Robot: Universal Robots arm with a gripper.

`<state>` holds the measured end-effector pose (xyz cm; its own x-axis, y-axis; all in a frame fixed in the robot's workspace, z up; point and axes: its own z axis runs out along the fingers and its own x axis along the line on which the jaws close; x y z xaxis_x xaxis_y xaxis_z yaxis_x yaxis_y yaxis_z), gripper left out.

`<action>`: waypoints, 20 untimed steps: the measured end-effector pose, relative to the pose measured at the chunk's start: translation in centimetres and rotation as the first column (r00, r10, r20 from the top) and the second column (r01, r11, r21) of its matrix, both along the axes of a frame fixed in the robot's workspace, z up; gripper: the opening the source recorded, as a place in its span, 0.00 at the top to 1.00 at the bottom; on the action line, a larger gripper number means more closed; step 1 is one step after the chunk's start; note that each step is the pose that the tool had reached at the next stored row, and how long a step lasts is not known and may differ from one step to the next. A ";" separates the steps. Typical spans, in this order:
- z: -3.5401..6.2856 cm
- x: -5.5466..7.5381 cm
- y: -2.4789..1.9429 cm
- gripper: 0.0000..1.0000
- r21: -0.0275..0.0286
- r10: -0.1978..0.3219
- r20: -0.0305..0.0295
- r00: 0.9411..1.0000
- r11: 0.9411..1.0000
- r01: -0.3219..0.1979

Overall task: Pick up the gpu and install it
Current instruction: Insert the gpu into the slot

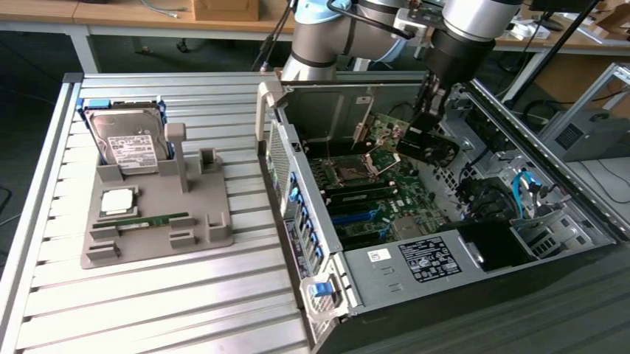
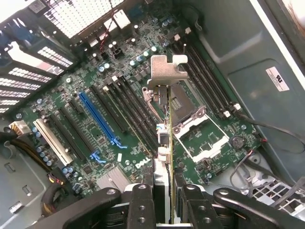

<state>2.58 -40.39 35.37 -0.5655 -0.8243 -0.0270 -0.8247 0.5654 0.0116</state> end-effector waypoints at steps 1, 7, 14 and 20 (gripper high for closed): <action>0.00 0.0 0.00 0.73 0.000 0.009 0.000 1.000 1.000 -0.009; 0.00 0.0 0.00 0.73 0.000 0.045 0.000 0.999 0.999 -0.045; 0.00 0.0 0.00 0.73 0.000 0.080 0.000 0.997 0.997 -0.080; -0.01 0.0 0.00 0.73 0.000 0.188 0.000 0.982 0.982 -0.188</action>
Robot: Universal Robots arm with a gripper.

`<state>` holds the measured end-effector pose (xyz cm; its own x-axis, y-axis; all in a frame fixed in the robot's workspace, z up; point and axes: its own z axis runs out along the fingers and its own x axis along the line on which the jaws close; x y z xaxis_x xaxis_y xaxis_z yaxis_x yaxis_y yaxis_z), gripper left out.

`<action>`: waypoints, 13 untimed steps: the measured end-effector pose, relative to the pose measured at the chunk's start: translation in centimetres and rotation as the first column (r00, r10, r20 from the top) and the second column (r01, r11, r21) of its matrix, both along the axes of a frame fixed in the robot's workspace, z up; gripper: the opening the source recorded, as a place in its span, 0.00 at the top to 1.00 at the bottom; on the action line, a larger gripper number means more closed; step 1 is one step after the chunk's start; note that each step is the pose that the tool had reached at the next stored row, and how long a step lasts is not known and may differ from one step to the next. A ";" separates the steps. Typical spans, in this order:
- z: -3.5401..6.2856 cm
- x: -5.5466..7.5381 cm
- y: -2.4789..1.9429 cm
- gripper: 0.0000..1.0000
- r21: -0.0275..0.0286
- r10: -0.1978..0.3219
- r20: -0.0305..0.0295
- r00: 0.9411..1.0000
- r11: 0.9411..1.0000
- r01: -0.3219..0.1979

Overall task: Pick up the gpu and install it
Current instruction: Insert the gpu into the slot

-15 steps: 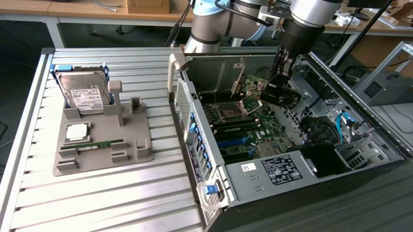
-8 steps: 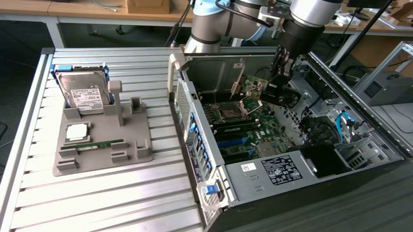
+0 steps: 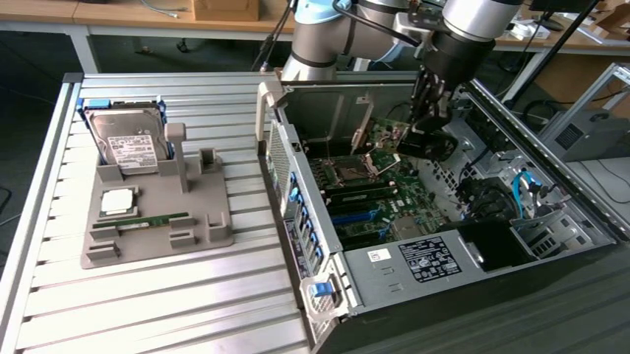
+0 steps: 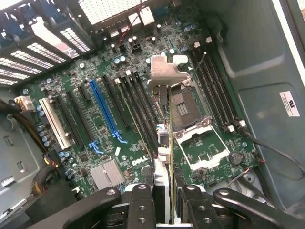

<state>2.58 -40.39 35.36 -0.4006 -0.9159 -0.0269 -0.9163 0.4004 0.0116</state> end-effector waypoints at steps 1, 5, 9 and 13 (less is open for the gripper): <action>0.00 0.0 0.00 0.73 0.000 0.031 0.000 1.000 1.000 -0.031; -0.01 0.0 0.00 0.73 0.000 0.134 0.000 0.991 0.991 -0.134; -0.01 0.0 0.00 0.73 0.000 0.222 0.000 0.975 0.975 -0.222; -0.02 0.0 0.00 0.73 0.000 0.296 0.000 0.955 0.955 -0.296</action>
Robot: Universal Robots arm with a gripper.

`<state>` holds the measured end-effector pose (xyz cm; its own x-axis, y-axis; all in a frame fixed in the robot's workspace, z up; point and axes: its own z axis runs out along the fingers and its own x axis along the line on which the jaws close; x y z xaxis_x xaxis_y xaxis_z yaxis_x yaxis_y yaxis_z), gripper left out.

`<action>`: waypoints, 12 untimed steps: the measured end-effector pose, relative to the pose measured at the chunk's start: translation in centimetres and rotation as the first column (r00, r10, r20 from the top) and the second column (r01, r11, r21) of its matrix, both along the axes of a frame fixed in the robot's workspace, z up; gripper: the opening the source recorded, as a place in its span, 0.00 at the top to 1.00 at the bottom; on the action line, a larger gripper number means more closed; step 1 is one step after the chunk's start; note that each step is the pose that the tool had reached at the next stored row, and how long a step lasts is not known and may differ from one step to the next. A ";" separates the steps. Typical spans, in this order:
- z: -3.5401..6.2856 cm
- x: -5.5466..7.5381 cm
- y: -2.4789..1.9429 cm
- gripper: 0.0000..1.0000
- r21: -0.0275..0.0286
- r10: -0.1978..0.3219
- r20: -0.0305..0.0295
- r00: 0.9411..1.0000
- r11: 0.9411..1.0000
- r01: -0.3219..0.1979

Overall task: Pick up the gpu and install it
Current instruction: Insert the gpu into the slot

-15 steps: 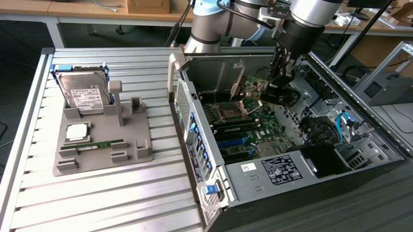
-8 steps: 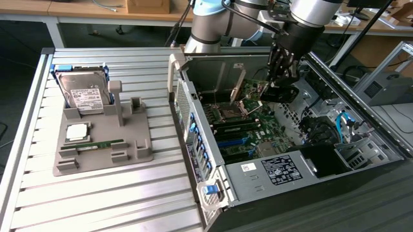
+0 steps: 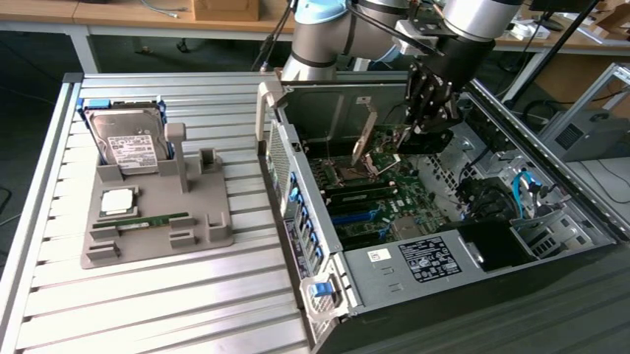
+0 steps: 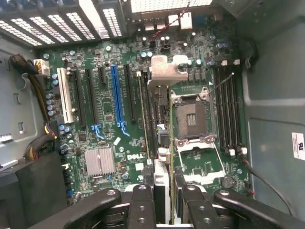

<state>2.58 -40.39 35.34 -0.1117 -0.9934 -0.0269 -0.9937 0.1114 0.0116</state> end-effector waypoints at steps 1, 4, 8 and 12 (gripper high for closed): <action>0.00 0.0 0.00 0.73 0.000 0.006 0.000 1.000 1.000 -0.006; 0.00 0.0 0.00 0.73 0.000 0.021 0.000 1.000 1.000 -0.021; 0.00 0.0 0.00 0.73 0.000 0.041 0.000 0.999 0.999 -0.041; -0.01 0.0 0.00 0.73 0.000 0.065 0.000 0.998 0.998 -0.065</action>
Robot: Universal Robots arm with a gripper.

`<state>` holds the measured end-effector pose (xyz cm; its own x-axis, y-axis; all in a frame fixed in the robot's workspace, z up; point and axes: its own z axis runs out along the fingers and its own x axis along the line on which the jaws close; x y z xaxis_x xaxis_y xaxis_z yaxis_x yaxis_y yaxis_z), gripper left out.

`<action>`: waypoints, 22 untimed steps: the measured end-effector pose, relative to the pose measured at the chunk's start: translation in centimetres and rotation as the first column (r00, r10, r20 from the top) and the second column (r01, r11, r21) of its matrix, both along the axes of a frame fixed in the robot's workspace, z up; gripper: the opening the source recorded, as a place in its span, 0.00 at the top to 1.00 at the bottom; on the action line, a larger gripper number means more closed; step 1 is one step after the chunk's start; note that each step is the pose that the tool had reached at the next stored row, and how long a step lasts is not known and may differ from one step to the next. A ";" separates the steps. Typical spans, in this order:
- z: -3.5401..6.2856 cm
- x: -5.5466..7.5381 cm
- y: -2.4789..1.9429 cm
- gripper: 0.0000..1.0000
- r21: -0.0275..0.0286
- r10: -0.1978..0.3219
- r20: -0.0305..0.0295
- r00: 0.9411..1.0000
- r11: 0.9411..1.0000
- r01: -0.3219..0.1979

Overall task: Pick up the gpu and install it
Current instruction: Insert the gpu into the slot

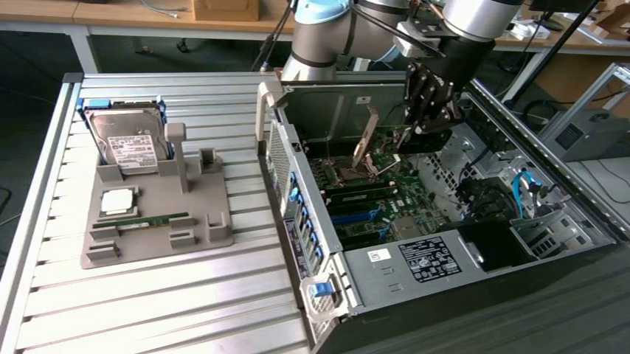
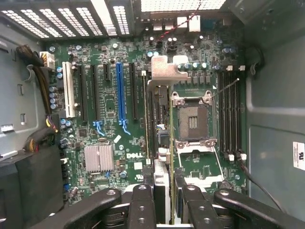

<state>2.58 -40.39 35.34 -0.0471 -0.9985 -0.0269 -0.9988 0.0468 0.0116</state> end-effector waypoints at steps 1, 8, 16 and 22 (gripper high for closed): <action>0.00 0.0 0.00 0.73 0.000 0.006 0.000 1.000 1.000 -0.006; -0.01 0.0 0.00 0.73 0.000 0.044 0.000 0.999 0.999 -0.044; -0.01 0.0 0.00 0.73 0.000 0.085 0.000 0.996 0.996 -0.085; -0.01 0.0 0.00 0.73 0.000 0.117 0.000 0.993 0.993 -0.117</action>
